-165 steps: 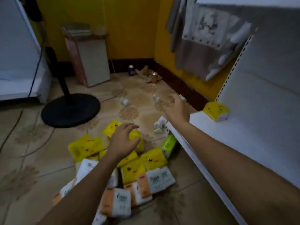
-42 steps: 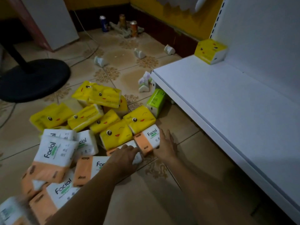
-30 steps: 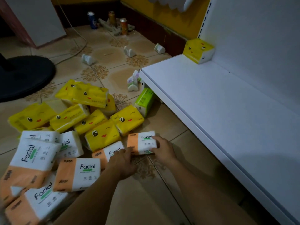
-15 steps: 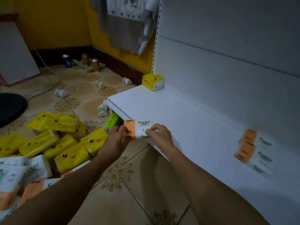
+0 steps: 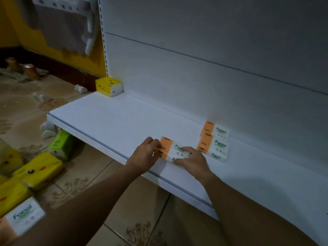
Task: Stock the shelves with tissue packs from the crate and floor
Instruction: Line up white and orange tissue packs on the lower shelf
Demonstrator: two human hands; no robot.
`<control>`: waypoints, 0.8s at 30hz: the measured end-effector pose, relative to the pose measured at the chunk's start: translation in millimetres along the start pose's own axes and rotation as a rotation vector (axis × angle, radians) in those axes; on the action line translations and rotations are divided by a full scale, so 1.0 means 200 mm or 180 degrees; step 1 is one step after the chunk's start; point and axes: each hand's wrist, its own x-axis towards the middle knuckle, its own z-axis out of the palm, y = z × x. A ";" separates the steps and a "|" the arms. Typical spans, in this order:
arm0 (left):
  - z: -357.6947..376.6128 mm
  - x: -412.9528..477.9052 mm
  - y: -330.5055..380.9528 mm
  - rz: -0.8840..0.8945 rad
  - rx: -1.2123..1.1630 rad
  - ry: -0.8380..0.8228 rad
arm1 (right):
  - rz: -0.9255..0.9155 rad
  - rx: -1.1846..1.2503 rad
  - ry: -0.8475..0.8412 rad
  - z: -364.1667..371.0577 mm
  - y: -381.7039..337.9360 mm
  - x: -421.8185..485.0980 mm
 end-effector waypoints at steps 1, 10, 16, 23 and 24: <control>0.04 0.02 0.04 0.0079 -0.0042 -0.0068 | -0.0039 -0.0190 0.0179 -0.04 0.03 -0.01; 0.31 0.09 0.21 0.0408 -0.0234 -0.0965 | 0.0204 -0.0840 0.0301 -0.33 0.34 -0.09; 0.37 0.12 0.25 0.0379 -0.0244 -0.1017 | 0.0255 -0.0630 0.0406 -0.37 0.43 -0.05; 0.39 0.11 0.26 0.0312 -0.0105 -0.1112 | 0.0394 -0.0383 0.0872 -0.29 0.46 0.01; 0.39 0.11 0.25 0.0322 -0.0073 -0.1134 | 0.0408 -0.0339 0.0877 -0.28 0.45 0.01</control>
